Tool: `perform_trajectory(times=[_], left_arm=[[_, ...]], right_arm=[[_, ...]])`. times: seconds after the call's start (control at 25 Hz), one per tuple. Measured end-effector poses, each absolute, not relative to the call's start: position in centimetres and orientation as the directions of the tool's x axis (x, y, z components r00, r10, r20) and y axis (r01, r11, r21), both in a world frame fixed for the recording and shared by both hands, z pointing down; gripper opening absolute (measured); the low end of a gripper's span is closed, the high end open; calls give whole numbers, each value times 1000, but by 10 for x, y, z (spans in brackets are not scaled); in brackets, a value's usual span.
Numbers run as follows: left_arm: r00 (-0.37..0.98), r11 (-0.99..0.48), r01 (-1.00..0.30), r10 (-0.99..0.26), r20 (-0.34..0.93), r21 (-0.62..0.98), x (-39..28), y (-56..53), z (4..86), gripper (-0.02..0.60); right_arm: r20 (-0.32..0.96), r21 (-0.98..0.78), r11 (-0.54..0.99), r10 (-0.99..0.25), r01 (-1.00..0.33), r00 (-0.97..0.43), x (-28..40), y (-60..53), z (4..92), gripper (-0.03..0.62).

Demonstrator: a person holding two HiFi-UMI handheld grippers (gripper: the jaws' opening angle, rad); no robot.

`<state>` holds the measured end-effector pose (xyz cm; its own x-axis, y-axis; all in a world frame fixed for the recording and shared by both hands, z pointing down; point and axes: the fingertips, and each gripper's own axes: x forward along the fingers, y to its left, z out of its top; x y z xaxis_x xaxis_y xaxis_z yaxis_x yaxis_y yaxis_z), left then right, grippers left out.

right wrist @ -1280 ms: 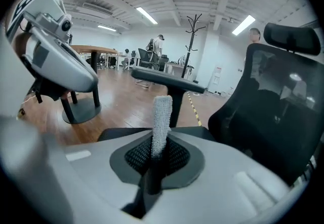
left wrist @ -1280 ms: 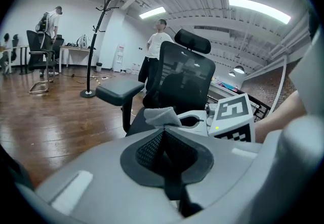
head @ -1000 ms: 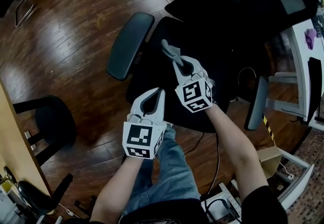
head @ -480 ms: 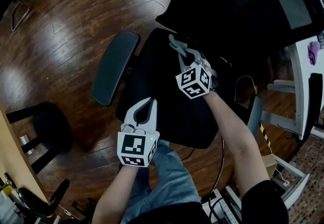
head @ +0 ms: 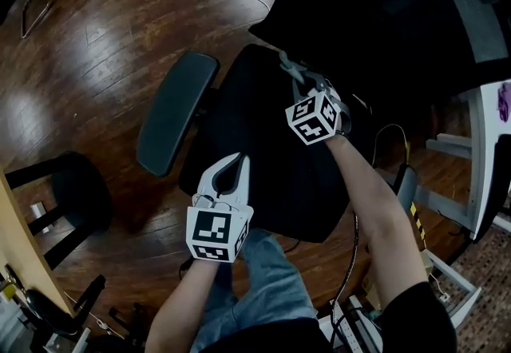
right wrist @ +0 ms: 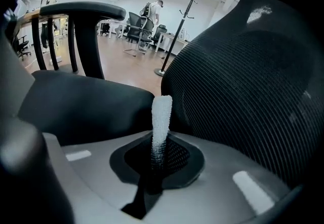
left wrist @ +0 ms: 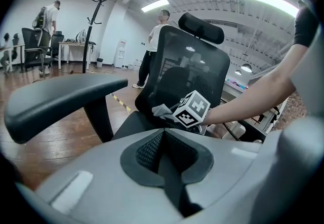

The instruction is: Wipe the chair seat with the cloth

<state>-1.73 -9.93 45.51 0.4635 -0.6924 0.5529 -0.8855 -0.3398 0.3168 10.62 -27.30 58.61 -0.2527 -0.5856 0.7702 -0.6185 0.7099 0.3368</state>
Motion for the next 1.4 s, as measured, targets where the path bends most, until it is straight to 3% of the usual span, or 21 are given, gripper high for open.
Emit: perform_trajectory(times=[1.4], left_arm=[[476, -388, -879, -681, 557, 277, -80, 39, 452, 5]], right_arm=[[722, 227, 748, -559, -623, -408, 10, -40, 554, 9]])
